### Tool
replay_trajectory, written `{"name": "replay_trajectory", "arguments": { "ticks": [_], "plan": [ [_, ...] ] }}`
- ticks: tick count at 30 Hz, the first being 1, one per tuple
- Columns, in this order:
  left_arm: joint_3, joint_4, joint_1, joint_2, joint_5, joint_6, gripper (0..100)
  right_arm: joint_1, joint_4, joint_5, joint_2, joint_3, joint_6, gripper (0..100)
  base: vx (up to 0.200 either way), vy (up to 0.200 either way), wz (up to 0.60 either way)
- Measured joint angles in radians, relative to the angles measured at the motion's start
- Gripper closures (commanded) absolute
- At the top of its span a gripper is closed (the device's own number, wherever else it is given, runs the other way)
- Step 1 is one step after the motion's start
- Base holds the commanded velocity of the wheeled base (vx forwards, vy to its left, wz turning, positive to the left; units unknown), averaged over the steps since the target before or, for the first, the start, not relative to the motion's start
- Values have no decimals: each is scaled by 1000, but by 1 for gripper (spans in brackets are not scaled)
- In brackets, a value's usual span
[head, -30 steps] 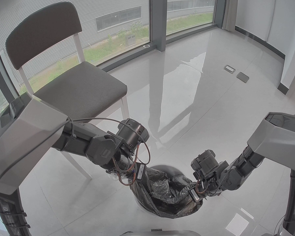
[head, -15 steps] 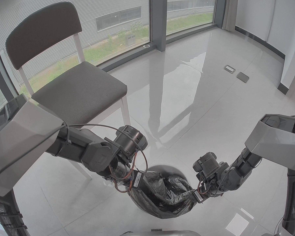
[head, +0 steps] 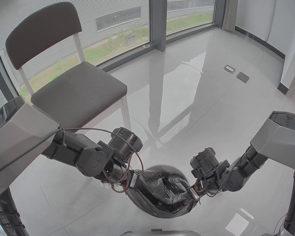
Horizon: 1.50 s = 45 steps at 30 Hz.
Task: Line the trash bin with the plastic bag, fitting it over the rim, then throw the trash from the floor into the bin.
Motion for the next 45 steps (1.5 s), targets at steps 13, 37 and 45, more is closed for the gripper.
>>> {"name": "replay_trajectory", "arguments": {
  "ticks": [13,37,45],
  "plan": [
    [43,-20,38,-19,15,21,0,96,-3,5,1,-49,-15,0,0,0,0],
    [87,-13,57,-203,38,43,0,46,-212,82,109,44,-329,0,0,0,0],
    [91,-18,59,-212,42,41,0,8,-243,102,132,41,-441,0,0,0,0]
  ]
}}
